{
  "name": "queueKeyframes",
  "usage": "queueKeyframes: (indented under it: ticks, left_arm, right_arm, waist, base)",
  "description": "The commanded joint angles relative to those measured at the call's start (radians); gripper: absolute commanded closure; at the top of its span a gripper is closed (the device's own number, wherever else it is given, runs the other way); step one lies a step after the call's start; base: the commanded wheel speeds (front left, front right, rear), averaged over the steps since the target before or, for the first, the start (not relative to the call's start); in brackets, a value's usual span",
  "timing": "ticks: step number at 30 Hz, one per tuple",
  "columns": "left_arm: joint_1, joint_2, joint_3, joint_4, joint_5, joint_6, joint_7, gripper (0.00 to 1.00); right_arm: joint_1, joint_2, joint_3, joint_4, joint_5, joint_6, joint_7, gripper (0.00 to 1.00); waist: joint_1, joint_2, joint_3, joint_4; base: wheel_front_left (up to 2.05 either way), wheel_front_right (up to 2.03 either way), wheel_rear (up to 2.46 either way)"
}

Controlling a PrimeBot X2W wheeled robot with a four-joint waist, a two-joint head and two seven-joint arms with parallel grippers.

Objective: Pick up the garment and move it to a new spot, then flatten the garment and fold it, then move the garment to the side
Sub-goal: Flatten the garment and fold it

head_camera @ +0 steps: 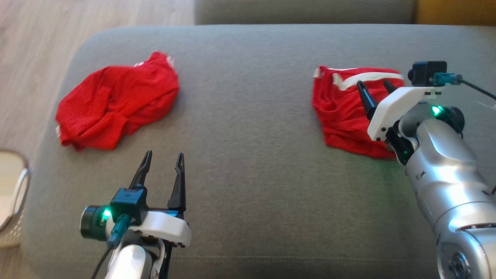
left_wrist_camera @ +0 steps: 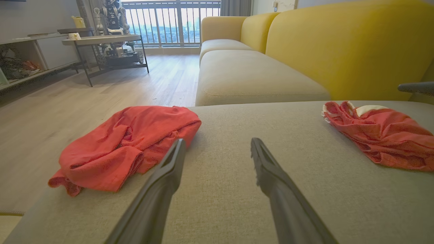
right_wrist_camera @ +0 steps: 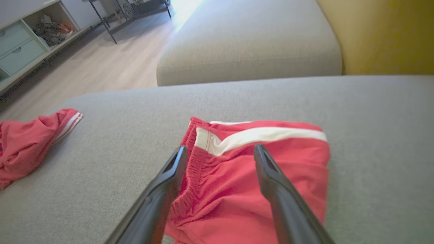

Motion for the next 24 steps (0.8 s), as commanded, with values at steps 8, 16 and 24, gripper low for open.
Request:
queueKeyframes:
  ticks: [8,16,24]
  left_arm:
    - [0.001,0.002,0.082,-0.064,-0.006,0.016,-0.006,0.00]
    - [0.011,0.000,0.125,-0.108,-0.016,0.028,-0.006,0.00]
    - [0.045,-0.003,0.123,-0.150,-0.001,0.049,-0.006,0.00]
  right_arm:
    - [0.033,-0.047,0.188,-0.199,-0.039,0.000,-0.154,0.00]
    - [0.250,-0.104,0.183,-0.547,-0.056,0.000,-0.163,0.00]
    - [0.518,-0.045,0.067,-0.815,-0.103,0.000,-0.163,0.00]
  waist:
    - [0.0001,0.0000,-0.071,-0.123]
    - [0.0001,0.0000,-0.072,-0.188]
    - [0.0001,0.0000,-0.067,-0.214]
  base:
    - [0.00,0.00,0.00]
    - [0.00,0.00,0.00]
    - [0.00,0.00,0.00]
